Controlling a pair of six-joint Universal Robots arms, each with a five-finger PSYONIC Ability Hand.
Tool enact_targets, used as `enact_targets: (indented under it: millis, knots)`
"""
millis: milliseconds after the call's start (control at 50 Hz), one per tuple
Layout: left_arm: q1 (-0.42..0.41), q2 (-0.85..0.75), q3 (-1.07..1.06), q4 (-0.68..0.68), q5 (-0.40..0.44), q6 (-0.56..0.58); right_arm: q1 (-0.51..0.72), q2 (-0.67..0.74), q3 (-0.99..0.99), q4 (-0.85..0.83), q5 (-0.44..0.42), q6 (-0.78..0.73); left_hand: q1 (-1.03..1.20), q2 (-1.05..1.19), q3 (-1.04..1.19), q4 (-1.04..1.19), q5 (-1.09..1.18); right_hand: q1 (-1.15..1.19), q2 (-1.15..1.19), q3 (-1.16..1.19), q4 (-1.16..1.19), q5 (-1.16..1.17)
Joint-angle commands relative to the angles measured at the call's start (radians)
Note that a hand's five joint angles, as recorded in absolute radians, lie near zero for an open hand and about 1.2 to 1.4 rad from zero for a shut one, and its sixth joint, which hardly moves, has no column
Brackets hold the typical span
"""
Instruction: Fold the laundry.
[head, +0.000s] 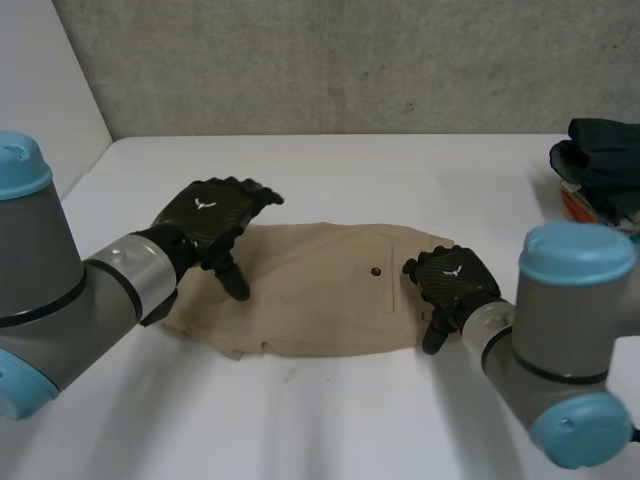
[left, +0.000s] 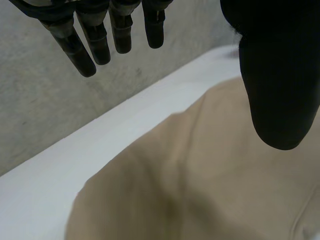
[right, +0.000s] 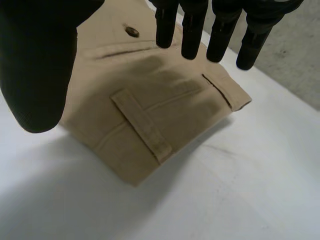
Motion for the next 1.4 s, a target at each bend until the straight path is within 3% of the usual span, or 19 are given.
enact_targets:
  millis: [20, 100, 140, 160, 280, 380, 520, 580, 720, 800, 820, 920, 960, 1040, 1120, 1140, 1220, 1300, 1400]
  knots:
    - [-0.008, -0.006, 0.019, 0.005, 0.068, -0.050, 0.004, 0.083, -0.027, -0.090, 0.074, -0.058, -0.026, -0.025, -0.030, -0.024, -0.048, 0.263, 0.266, 0.259, 0.265, 0.256]
    - [-0.016, -0.006, 0.025, 0.008, 0.062, -0.054, -0.001, 0.103, -0.035, -0.093, 0.071, -0.067, -0.026, -0.025, -0.030, -0.024, -0.048, 0.384, 0.386, 0.379, 0.385, 0.377]
    - [-0.019, -0.006, 0.027, 0.008, 0.058, -0.056, -0.006, 0.105, -0.032, -0.098, 0.070, -0.069, -0.026, -0.025, -0.030, -0.024, -0.048, 0.650, 0.653, 0.646, 0.652, 0.643]
    - [-0.024, -0.007, 0.029, 0.008, 0.053, -0.056, -0.013, 0.100, -0.029, -0.099, 0.068, -0.070, -0.026, -0.025, -0.030, -0.024, -0.048, 1.061, 1.064, 1.057, 1.063, 1.055]
    - [-0.031, -0.010, 0.029, 0.013, 0.033, -0.059, -0.071, 0.045, -0.001, -0.098, 0.078, -0.080, -0.026, -0.025, -0.030, -0.024, -0.048, 1.066, 1.068, 1.061, 1.067, 1.059]
    - [-0.033, -0.007, 0.026, 0.013, 0.022, -0.060, -0.226, -0.033, 0.057, -0.078, 0.065, -0.133, -0.026, -0.025, -0.030, -0.024, -0.048, 1.066, 1.068, 1.061, 1.067, 1.059]
    - [-0.034, -0.006, 0.024, 0.008, 0.021, -0.067, -0.407, -0.046, 0.062, -0.047, -0.056, -0.372, -0.026, -0.025, -0.030, -0.024, -0.048, 1.066, 1.068, 1.061, 1.067, 1.059]
    - [-0.034, -0.006, 0.025, 0.008, 0.018, -0.067, -0.365, -0.043, 0.044, -0.061, -0.099, -0.458, -0.026, -0.025, -0.030, -0.024, -0.048, 1.066, 1.068, 1.061, 1.067, 1.059]
    - [-0.027, 0.014, 0.027, 0.008, -0.007, -0.080, -0.103, -0.082, -0.002, -0.213, -0.172, -0.592, -0.026, -0.025, -0.030, -0.024, -0.048, 1.066, 1.068, 1.061, 1.067, 1.059]
    - [-0.010, 0.037, 0.029, 0.010, -0.036, -0.102, 0.057, -0.084, 0.013, -0.269, -0.300, -0.620, -0.026, -0.025, -0.030, -0.024, -0.048, 1.066, 1.068, 1.061, 1.067, 1.059]
    - [-0.004, 0.048, 0.029, 0.013, -0.049, -0.111, 0.103, -0.057, 0.017, -0.292, -0.371, -0.623, -0.026, -0.025, -0.030, -0.024, -0.048, 1.066, 1.068, 1.061, 1.067, 1.059]
    - [0.022, 0.071, 0.029, 0.014, -0.089, -0.117, 0.186, 0.020, -0.018, -0.340, -0.501, -0.614, -0.026, -0.025, -0.030, -0.024, -0.048, 1.066, 1.068, 1.061, 1.067, 1.059]
    - [0.032, 0.076, 0.032, 0.016, -0.100, -0.119, 0.195, 0.037, -0.044, -0.335, -0.489, -0.598, -0.026, -0.025, -0.030, -0.024, -0.048, 1.066, 1.068, 1.061, 1.067, 1.059]
    - [0.047, 0.079, 0.045, 0.017, -0.119, -0.120, 0.200, 0.040, -0.071, -0.309, -0.394, -0.499, -0.026, -0.025, -0.030, -0.024, -0.048, -0.147, -0.144, -0.152, -0.145, -0.154]
    - [0.042, 0.076, 0.084, 0.013, -0.123, -0.120, 0.183, -0.035, -0.079, -0.299, -0.251, -0.254, -0.026, -0.025, -0.030, -0.024, -0.048, -0.156, -0.153, -0.160, -0.154, -0.163]
    - [0.035, 0.070, 0.104, 0.011, -0.125, -0.120, 0.159, -0.093, -0.079, -0.286, -0.182, -0.138, -0.026, -0.025, -0.030, -0.024, -0.048, -0.156, -0.153, -0.160, -0.154, -0.163]
    - [-0.010, 0.042, 0.171, 0.010, -0.134, -0.119, 0.070, -0.200, -0.085, -0.176, -0.067, 0.123, -0.026, -0.025, -0.030, -0.024, -0.048, -0.156, -0.153, -0.160, -0.154, -0.163]
    - [-0.075, -0.008, 0.248, 0.010, -0.142, -0.119, -0.025, -0.214, -0.110, -0.040, -0.064, 0.280, -0.026, -0.025, -0.030, -0.024, -0.048, -0.156, -0.153, -0.160, -0.154, -0.163]
    - [-0.184, -0.093, 0.343, 0.008, -0.122, -0.110, -0.116, -0.225, -0.130, 0.083, -0.064, 0.318, -0.026, -0.025, -0.030, -0.024, -0.048, -0.156, -0.153, -0.160, -0.154, -0.163]
